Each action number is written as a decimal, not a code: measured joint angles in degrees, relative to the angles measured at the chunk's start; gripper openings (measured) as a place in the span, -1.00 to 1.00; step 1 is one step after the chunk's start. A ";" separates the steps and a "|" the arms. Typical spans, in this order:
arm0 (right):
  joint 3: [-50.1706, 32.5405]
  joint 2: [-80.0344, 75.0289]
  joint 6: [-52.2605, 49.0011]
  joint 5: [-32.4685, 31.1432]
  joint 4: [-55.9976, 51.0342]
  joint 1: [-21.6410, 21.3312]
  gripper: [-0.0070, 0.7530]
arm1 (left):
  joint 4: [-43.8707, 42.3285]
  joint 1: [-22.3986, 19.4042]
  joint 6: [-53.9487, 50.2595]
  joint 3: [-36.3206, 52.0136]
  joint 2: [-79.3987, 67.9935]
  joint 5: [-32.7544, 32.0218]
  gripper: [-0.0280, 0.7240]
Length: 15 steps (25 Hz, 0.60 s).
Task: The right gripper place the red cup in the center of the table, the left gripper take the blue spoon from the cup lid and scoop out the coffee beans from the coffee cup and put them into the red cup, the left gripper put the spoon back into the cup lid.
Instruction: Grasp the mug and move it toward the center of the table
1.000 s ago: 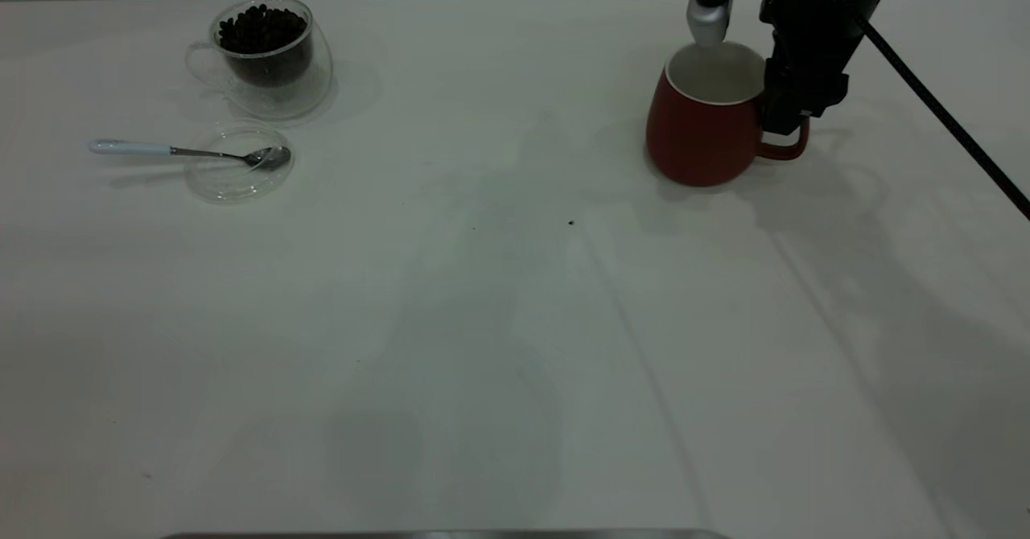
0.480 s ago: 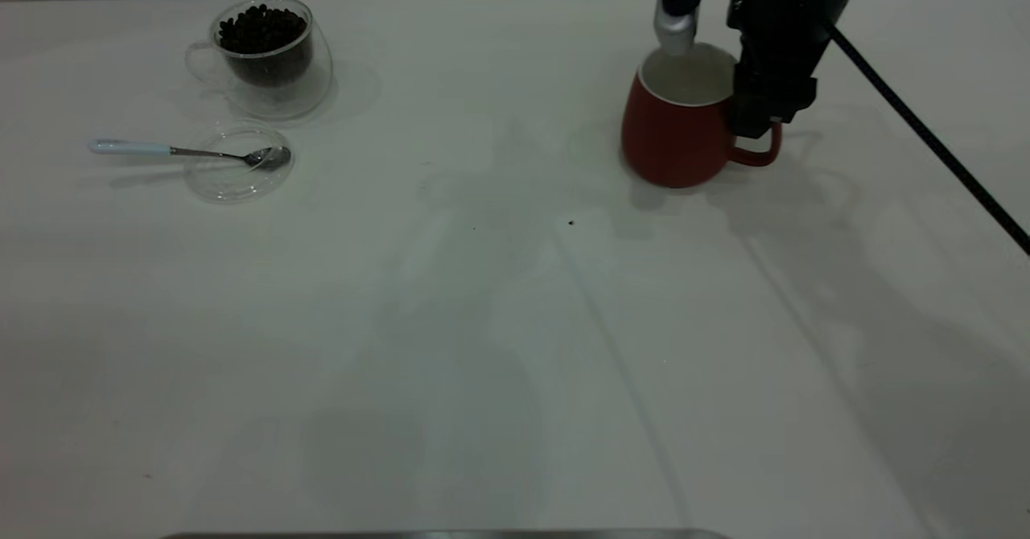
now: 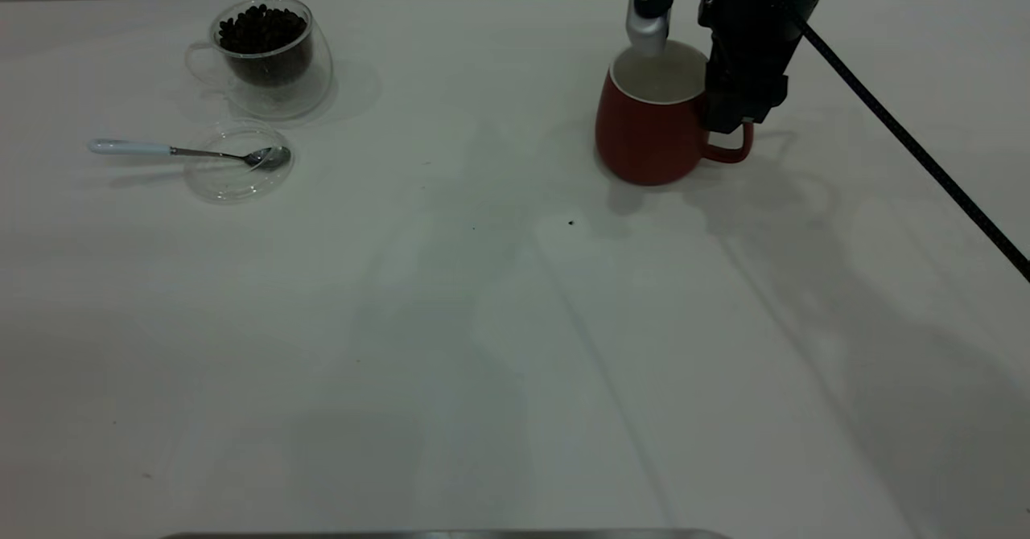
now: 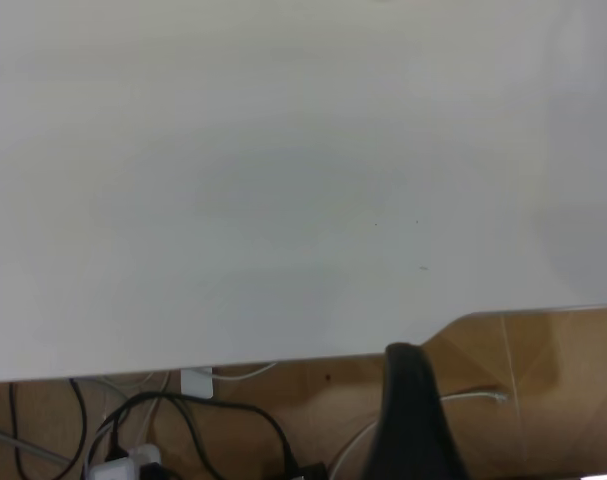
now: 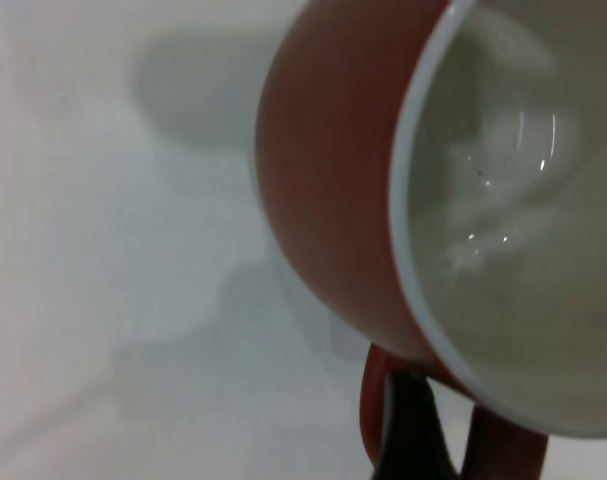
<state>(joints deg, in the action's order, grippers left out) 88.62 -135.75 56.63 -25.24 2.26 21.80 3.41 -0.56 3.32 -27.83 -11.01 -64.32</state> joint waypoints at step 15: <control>0.00 0.00 0.16 0.08 -0.06 4.54 0.46 | 0.00 0.00 0.00 0.00 0.00 0.00 0.63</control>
<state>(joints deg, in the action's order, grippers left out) 88.62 -135.75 56.79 -25.16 2.20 26.34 3.41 -0.56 3.32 -27.83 -11.01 -64.32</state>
